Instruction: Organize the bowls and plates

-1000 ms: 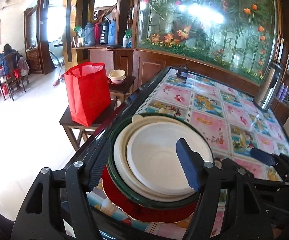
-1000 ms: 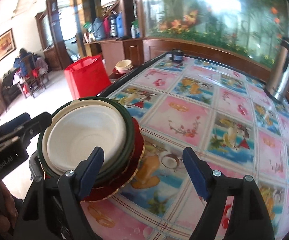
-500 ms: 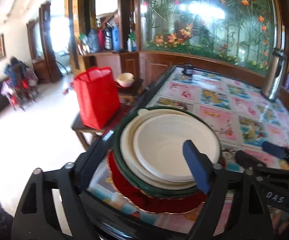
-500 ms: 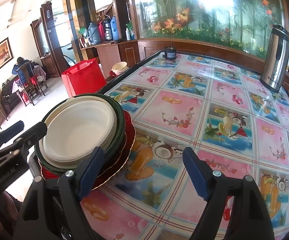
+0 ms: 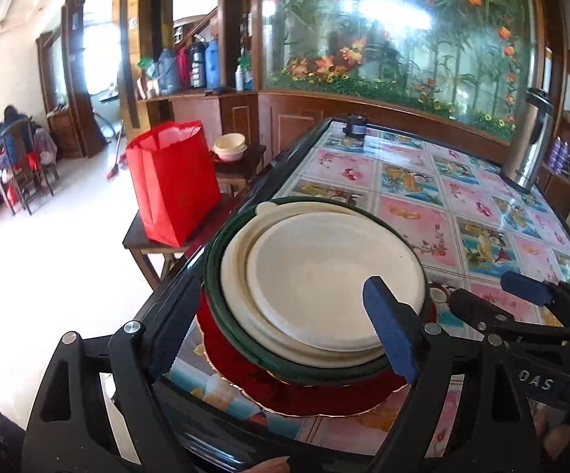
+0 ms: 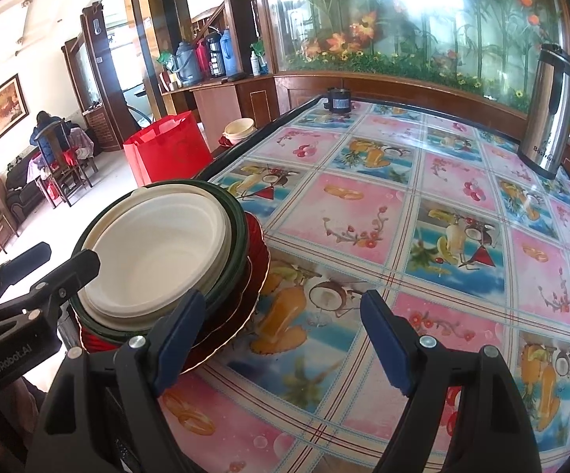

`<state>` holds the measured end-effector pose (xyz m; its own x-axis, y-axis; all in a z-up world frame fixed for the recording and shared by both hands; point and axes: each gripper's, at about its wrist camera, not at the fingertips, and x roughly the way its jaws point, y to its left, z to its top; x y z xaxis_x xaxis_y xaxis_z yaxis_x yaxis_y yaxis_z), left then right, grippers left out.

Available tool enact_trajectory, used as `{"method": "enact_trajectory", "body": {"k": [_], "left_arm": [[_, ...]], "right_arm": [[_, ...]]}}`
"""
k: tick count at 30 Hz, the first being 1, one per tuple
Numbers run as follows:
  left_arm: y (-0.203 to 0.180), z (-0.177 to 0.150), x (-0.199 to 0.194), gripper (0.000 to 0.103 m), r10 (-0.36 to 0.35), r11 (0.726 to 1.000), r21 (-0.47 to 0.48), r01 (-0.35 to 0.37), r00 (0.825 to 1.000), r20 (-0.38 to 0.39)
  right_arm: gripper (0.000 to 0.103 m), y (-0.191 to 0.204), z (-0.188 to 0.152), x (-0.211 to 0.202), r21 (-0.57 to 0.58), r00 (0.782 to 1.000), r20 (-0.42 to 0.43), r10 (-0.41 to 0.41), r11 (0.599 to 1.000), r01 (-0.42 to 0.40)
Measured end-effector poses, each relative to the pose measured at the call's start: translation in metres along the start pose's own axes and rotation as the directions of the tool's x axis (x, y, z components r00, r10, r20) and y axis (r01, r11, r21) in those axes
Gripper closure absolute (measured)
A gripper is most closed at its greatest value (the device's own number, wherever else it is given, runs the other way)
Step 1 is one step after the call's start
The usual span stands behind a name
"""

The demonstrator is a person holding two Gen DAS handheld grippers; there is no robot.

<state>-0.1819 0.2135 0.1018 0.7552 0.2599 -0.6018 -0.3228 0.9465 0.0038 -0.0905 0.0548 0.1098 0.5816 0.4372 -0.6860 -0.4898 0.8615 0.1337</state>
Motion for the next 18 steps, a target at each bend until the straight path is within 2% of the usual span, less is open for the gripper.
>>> {"method": "enact_trajectory", "body": {"k": [3,18], "left_arm": [[-0.0049,-0.0007,-0.0019,0.018,-0.015,1.0,0.019,0.015,1.0,0.001],[-0.0075,-0.0054,-0.0086,0.018,0.0,1.0,0.031,-0.001,1.0,0.022]], "right_arm": [[0.022,0.0006,-0.0003,-0.0003,-0.005,1.0,0.004,0.005,1.0,-0.005],[0.022,0.004,-0.0049,0.0027,-0.02,1.0,-0.019,0.011,1.0,-0.011]]}}
